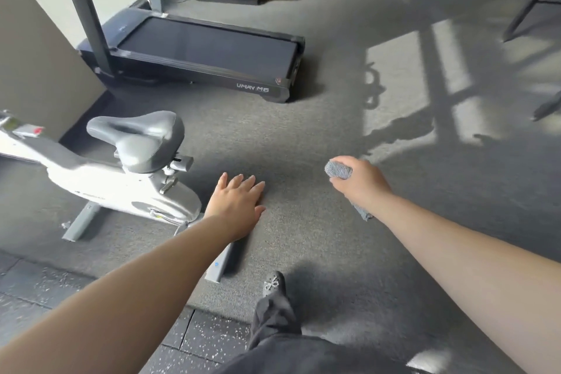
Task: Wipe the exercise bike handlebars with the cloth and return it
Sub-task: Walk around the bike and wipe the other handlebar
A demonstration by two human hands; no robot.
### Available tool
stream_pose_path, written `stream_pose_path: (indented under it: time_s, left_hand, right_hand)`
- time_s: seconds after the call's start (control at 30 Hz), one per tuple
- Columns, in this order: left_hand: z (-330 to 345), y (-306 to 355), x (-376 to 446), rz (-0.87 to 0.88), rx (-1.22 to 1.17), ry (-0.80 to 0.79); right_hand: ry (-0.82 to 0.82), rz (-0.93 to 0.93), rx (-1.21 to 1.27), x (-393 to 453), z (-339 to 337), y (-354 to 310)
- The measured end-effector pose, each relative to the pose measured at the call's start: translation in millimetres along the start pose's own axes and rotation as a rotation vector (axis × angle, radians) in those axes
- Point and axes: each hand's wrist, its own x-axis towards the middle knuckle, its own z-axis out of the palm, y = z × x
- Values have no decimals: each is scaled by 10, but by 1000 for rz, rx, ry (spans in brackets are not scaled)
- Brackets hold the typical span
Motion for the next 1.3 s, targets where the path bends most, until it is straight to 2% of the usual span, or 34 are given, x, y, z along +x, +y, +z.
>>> stream_pose_path:
  time_s: [0.2, 0.47, 0.77, 1.03, 1.3]
  left_hand:
    - [-21, -399, 955, 18, 10, 23]
    - [-187, -1010, 1896, -48, -100, 14]
    - [-259, -1619, 2744, -267, -120, 0]
    - [-459, -1989, 3660, -475, -103, 20]
    - [-618, -2349, 3960, -670, -117, 21]
  right_hand:
    - [36, -23, -21, 978, -29, -249]
    - [11, -57, -60, 2112, 21, -726]
    - [-83, -144, -97, 3453, 67, -1147]
    - [-170, -338, -96, 4835, -30, -1632]
    - [-299, -527, -97, 5661, 78, -2234]
